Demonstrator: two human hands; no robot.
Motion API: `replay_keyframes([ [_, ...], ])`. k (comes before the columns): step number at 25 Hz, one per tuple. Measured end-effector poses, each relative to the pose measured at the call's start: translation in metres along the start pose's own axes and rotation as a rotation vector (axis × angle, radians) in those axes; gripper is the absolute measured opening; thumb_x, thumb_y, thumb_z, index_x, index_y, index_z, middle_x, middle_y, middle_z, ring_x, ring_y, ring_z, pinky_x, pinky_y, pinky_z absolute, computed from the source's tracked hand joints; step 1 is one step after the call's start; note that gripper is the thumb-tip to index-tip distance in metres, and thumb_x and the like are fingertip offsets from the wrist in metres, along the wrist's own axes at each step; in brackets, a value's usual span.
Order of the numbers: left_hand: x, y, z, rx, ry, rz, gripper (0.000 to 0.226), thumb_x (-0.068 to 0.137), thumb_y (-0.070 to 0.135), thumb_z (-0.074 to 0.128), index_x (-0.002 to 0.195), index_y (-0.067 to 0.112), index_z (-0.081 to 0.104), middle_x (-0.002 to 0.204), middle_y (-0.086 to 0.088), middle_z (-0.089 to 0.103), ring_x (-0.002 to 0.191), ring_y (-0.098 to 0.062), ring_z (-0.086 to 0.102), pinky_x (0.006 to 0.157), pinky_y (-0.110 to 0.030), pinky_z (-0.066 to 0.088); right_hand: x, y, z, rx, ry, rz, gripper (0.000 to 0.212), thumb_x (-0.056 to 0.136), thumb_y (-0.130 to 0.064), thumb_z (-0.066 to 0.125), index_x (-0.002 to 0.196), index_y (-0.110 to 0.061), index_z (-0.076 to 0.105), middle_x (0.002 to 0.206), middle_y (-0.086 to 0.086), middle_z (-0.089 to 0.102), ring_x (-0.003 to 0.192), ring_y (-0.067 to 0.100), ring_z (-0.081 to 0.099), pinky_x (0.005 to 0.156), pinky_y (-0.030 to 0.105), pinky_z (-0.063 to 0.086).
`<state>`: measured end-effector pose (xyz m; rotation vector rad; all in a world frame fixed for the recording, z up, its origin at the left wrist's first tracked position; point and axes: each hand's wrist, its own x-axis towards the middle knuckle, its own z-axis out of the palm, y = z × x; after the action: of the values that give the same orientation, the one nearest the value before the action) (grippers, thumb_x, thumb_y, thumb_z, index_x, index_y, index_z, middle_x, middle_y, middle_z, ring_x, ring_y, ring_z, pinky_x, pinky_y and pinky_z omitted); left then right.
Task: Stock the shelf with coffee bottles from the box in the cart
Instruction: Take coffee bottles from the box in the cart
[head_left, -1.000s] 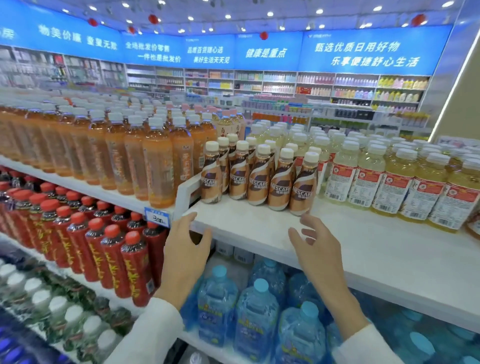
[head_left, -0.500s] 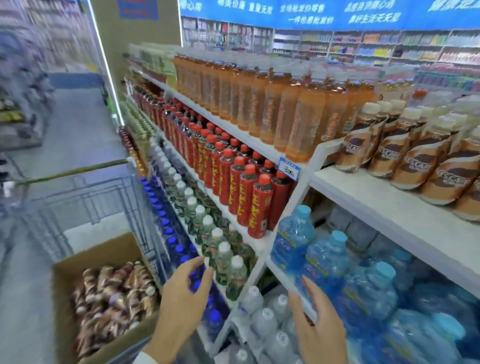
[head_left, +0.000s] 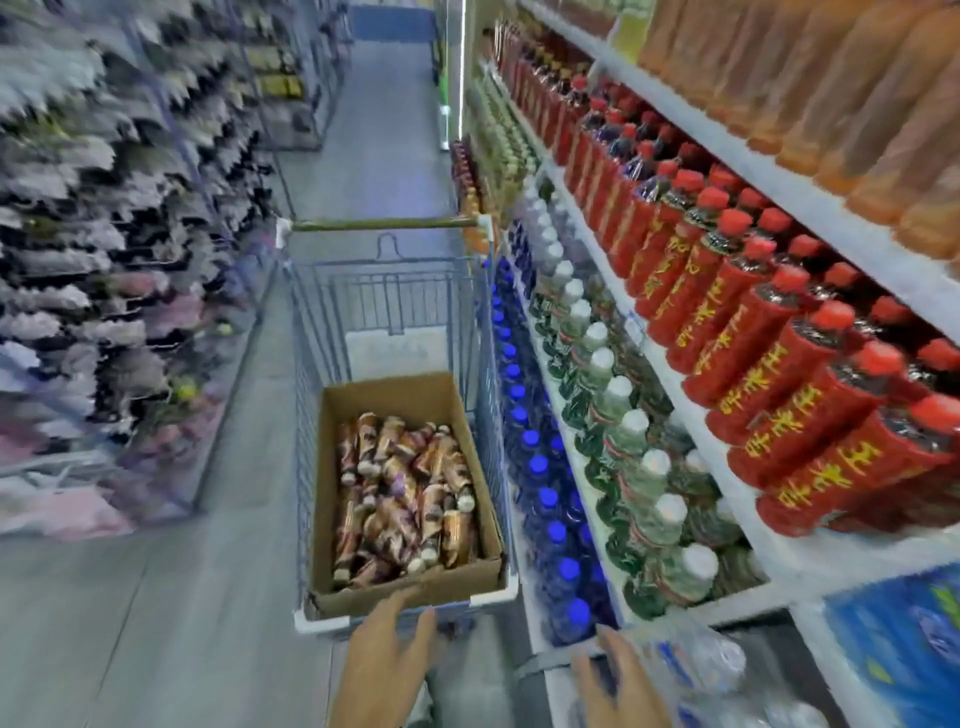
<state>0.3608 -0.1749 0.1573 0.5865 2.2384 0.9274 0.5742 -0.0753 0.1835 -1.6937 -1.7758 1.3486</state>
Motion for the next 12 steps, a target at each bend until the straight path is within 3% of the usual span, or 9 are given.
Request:
replay_keyframes([
  [2,0.024,-0.013,-0.007,0.006,0.024,0.012,0.034,0.100,0.035,0.061,0.130,0.019,0.063,0.126,0.003,0.067,0.118,-0.017,0.061,0.103,-0.035,0.048,0.019,-0.009,0.023,-0.053,-0.002,0.101,0.039,0.084,-0.007,0.079,0.122,-0.008,0.069,0.128,0.014,0.067,0.120,0.027,0.062,0.092,0.020,0.039],
  [7,0.107,-0.029,-0.013,0.004,-0.067,-0.072,0.039,0.102,0.037,0.056,0.135,0.016,0.059,0.127,0.002,0.065,0.112,-0.013,0.061,0.096,-0.027,0.048,0.047,-0.029,0.068,-0.216,-0.102,0.135,0.041,0.091,-0.036,0.072,0.131,-0.030,0.062,0.130,-0.007,0.064,0.124,0.019,0.058,0.094,0.021,0.040],
  [10,0.150,-0.035,-0.014,-0.023,-0.083,-0.126,0.040,0.102,0.034,0.056,0.136,0.012,0.059,0.130,-0.001,0.067,0.112,-0.013,0.064,0.098,-0.030,0.051,0.069,-0.044,0.085,-0.201,-0.142,0.171,0.041,0.092,-0.038,0.070,0.131,-0.032,0.061,0.132,-0.010,0.063,0.123,0.016,0.056,0.089,0.011,0.041],
  [12,0.172,-0.038,-0.013,-0.024,-0.059,-0.145,0.042,0.102,0.034,0.055,0.137,0.011,0.059,0.129,-0.003,0.067,0.114,-0.015,0.063,0.099,-0.031,0.050,0.085,-0.053,0.096,-0.213,-0.190,0.163,0.041,0.092,-0.037,0.070,0.132,-0.030,0.061,0.135,-0.009,0.063,0.124,0.014,0.056,0.101,0.021,0.042],
])
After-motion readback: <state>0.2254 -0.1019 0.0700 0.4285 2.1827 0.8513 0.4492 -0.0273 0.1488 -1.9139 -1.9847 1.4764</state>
